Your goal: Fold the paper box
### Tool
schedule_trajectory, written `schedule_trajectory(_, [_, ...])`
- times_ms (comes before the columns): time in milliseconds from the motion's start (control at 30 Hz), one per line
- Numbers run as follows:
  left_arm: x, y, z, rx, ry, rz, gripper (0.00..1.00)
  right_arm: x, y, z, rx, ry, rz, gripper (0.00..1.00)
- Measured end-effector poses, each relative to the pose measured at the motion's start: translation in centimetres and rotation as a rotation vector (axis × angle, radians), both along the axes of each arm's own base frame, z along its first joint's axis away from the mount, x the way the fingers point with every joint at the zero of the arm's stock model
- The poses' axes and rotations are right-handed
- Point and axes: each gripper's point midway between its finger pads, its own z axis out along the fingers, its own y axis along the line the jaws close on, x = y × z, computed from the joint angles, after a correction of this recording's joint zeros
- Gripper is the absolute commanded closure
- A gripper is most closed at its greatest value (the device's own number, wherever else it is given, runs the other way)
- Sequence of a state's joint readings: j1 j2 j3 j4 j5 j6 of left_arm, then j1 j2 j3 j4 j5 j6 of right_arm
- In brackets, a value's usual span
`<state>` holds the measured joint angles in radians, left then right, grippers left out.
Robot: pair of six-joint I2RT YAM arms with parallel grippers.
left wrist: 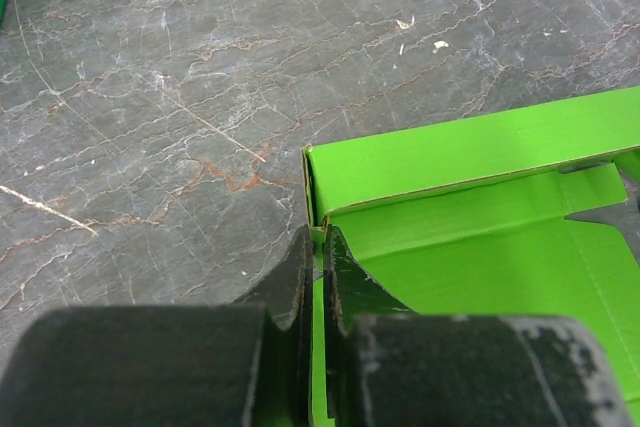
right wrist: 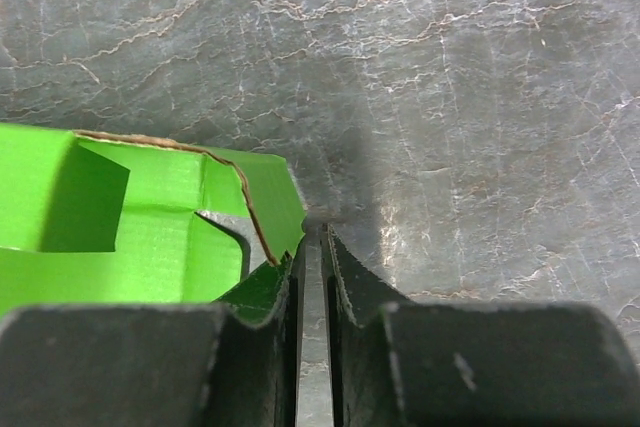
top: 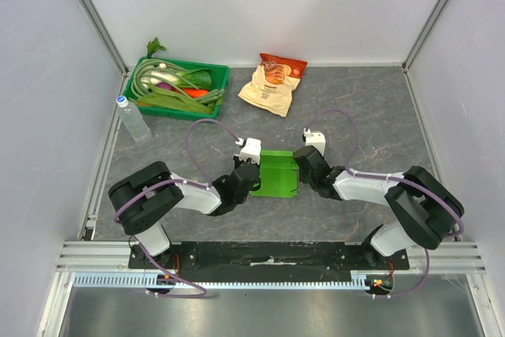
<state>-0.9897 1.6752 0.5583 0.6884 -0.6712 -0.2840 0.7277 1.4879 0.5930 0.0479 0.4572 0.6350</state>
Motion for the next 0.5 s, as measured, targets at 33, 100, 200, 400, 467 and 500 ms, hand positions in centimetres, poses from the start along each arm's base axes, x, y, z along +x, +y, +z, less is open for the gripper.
schedule_trajectory(33, [-0.01, 0.0, 0.01, -0.003, 0.003, 0.002, 0.98, 0.04, -0.12, -0.04, -0.002, -0.006, -0.003, 0.81])
schedule_trajectory(100, [-0.06, -0.01, 0.01, -0.01, 0.008, 0.005, 0.98, 0.15, -0.25, -0.08, -0.005, -0.018, -0.005, 0.8])
schedule_trajectory(200, [-0.17, 0.08, -0.01, -0.014, 0.015, 0.009, 0.98, 0.48, 0.13, 0.15, 0.013, -0.04, 0.006, 0.77])
schedule_trajectory(400, [-0.24, 0.1, -0.1, -0.023, 0.023, 0.015, 0.98, 0.8, 0.25, 0.22, 0.035, -0.075, 0.004, 0.7])
schedule_trajectory(467, [-0.24, 0.09, -0.09, -0.026, 0.024, 0.016, 0.98, 0.94, 0.13, 0.25, 0.038, -0.086, -0.002, 0.69])
schedule_trajectory(500, [-0.24, 0.09, -0.09, -0.026, 0.024, 0.016, 0.98, 1.03, 0.13, 0.27, 0.041, -0.093, -0.004, 0.69])
